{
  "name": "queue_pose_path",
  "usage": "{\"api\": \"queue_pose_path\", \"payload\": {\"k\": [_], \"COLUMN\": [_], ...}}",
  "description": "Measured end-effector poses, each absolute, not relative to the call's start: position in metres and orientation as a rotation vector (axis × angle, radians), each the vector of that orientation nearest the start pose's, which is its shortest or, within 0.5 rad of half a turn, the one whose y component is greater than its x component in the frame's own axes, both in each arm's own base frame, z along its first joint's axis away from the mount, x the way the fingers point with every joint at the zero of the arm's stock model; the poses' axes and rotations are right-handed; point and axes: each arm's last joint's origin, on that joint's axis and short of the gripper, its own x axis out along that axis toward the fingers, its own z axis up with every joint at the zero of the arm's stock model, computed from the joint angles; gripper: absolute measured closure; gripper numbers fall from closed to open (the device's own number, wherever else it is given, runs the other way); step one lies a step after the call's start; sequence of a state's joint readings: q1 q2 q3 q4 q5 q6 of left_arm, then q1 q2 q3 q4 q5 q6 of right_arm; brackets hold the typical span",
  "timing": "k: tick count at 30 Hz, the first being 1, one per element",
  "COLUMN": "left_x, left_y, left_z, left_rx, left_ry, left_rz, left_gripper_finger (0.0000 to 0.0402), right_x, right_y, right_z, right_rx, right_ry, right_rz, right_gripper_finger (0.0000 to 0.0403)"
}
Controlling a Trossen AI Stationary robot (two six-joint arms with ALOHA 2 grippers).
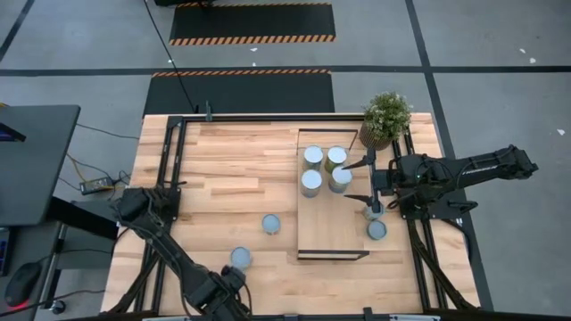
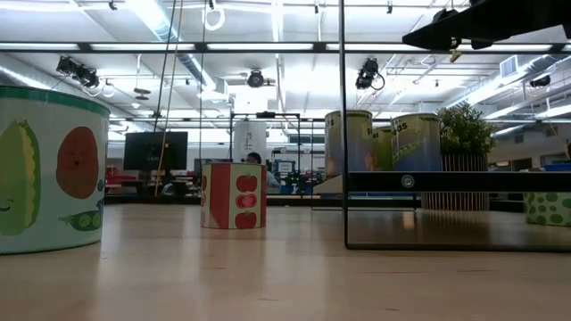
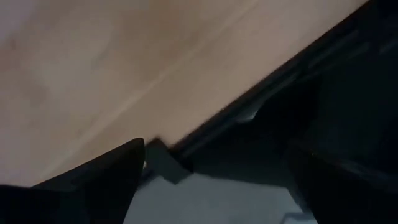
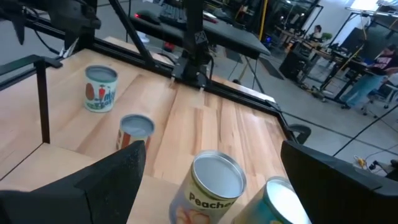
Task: Pick and place cans onto a shelf
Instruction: Adjust the canned mixed vegetables on the shelf
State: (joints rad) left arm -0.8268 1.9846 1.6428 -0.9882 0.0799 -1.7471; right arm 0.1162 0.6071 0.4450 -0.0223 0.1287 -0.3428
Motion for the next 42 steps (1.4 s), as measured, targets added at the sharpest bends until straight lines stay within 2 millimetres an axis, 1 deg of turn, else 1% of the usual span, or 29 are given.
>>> {"api": "queue_pose_path", "payload": {"k": [2, 4, 7, 14, 18, 23, 27, 35, 42], "left_x": [0.268, 0.265, 0.263, 0.264, 0.269, 0.270, 0.268, 0.269, 0.271], "left_y": [-0.294, -0.289, -0.285, -0.278, -0.278, -0.279, -0.277, -0.276, -0.274], "left_z": [0.222, 0.215, 0.208, 0.201, 0.189, 0.184, 0.184, 0.185, 0.185], "left_rx": [-0.861, -0.792, -0.730, -0.597, -0.547, -0.516, -0.492, -0.472, -0.474], "left_ry": [1.429, 1.438, 1.435, 1.334, 1.318, 1.332, 1.331, 1.317, 1.289], "left_rz": [0.547, 0.632, 0.695, 0.764, 0.774, 0.764, 0.781, 0.782, 0.795], "left_gripper_finger": [0.0008, 0.0008, 0.0008, 0.0008, 0.0008, 0.0008, 0.0008, 0.0008, 0.0008], "right_x": [0.149, 0.149, 0.149, 0.150, 0.151, 0.153, 0.154, 0.155, 0.155], "right_y": [0.014, 0.014, 0.014, 0.014, 0.015, 0.015, 0.016, 0.015, 0.015], "right_z": [0.256, 0.256, 0.256, 0.255, 0.255, 0.255, 0.255, 0.262, 0.262], "right_rx": [-0.365, -0.365, -0.365, -0.370, -0.366, -0.352, -0.343, -0.301, -0.296], "right_ry": [0.185, 0.185, 0.187, 0.191, 0.185, 0.179, 0.181, 0.105, 0.103], "right_rz": [0.020, 0.020, 0.021, 0.025, 0.057, 0.065, 0.064, 0.047, 0.048], "right_gripper_finger": [0.0021, 0.0021, 0.0021, 0.0021, 0.0021, 0.0021, 0.0021, 0.0021, 0.0021]}}
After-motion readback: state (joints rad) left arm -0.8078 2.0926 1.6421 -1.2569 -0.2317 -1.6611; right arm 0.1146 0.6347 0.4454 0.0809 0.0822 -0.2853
